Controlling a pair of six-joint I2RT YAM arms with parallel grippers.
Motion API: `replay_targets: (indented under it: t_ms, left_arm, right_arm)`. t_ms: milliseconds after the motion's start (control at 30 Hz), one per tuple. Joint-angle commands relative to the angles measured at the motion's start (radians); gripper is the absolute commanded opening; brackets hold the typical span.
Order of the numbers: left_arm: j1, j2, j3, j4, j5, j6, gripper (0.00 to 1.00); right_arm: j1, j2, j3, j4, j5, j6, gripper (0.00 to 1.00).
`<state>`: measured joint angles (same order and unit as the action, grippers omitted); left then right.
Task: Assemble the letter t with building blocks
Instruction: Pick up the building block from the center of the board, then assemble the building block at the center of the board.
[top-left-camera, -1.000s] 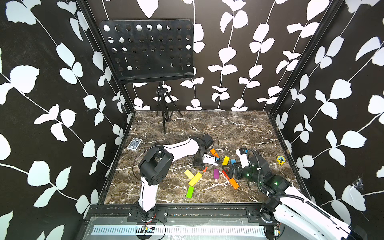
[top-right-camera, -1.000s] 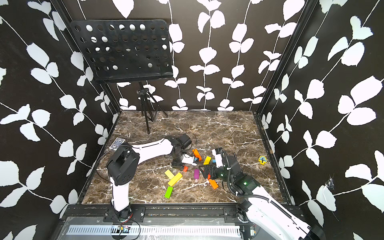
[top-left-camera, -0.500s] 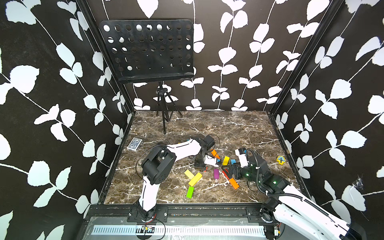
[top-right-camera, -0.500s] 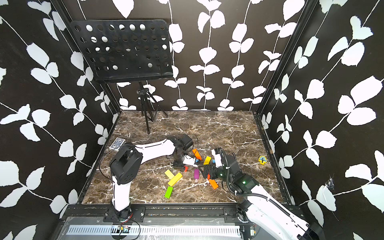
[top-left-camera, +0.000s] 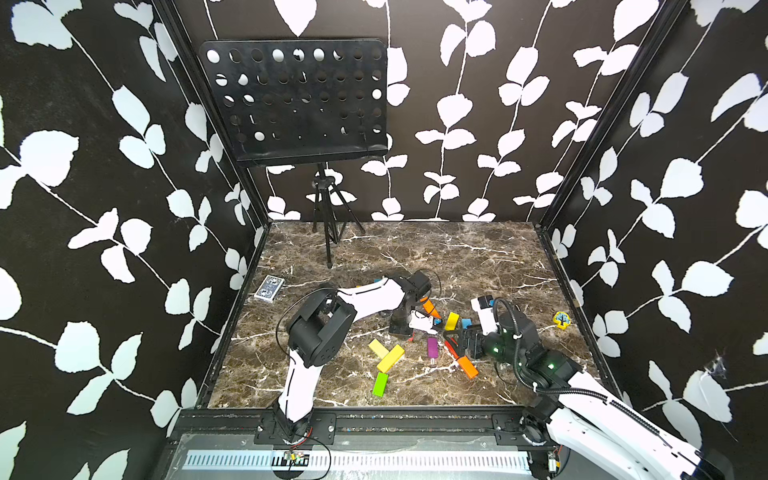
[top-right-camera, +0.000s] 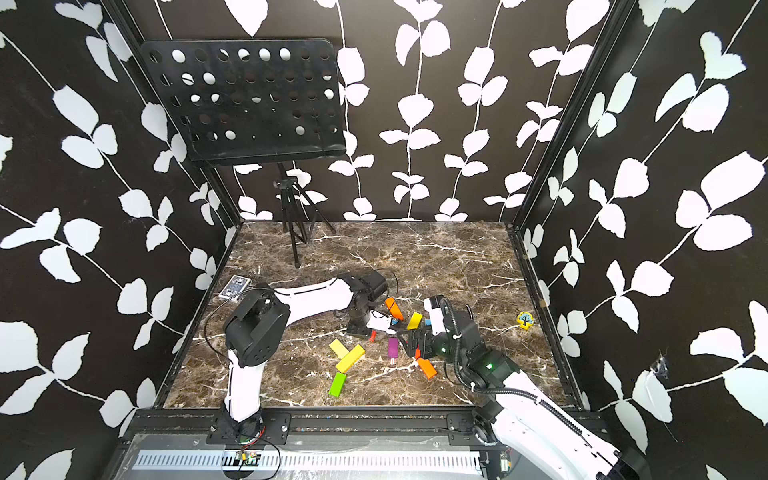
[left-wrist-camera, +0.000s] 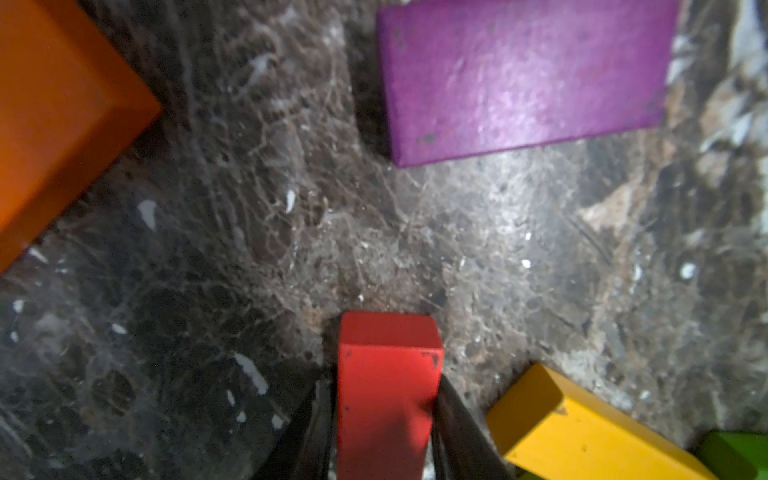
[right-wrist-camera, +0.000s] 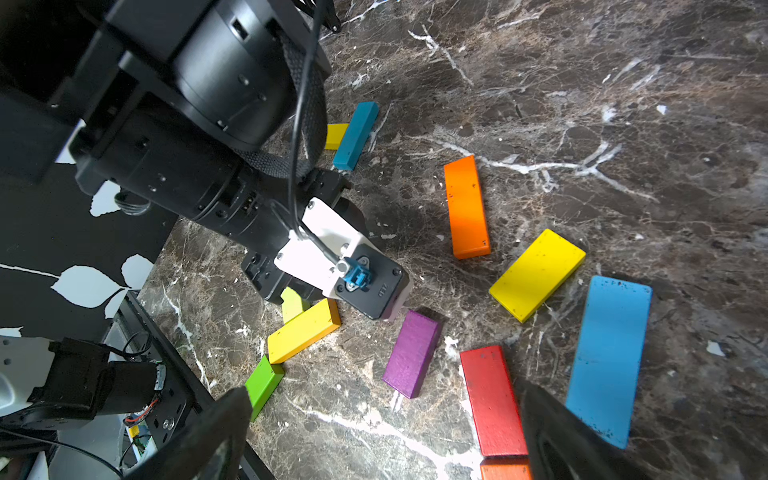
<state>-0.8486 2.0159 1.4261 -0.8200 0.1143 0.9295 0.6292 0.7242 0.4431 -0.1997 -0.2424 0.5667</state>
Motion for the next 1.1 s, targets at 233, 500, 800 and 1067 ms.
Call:
replay_targets:
  t_ms: [233,500,800,1067]
  left_arm:
    - [0.030,0.015,0.063,-0.039,-0.001,-0.001,0.24]
    - [0.098,0.035,0.229,-0.117,-0.020,0.061,0.24]
    - [0.172,0.158,0.451,-0.173,-0.055,0.103,0.26]
    - [0.206,0.251,0.578,-0.209,-0.044,0.116,0.26]
  right_arm:
    - [-0.005,0.158,0.089,0.087,-0.023,-0.046,0.99]
    - [-0.022,0.305,0.207,0.117,-0.044,-0.094,0.99]
    - [-0.061,0.445,0.259,0.205,-0.100,-0.120,0.99]
    - [-0.085,0.546,0.318,0.241,-0.133,-0.125,0.99]
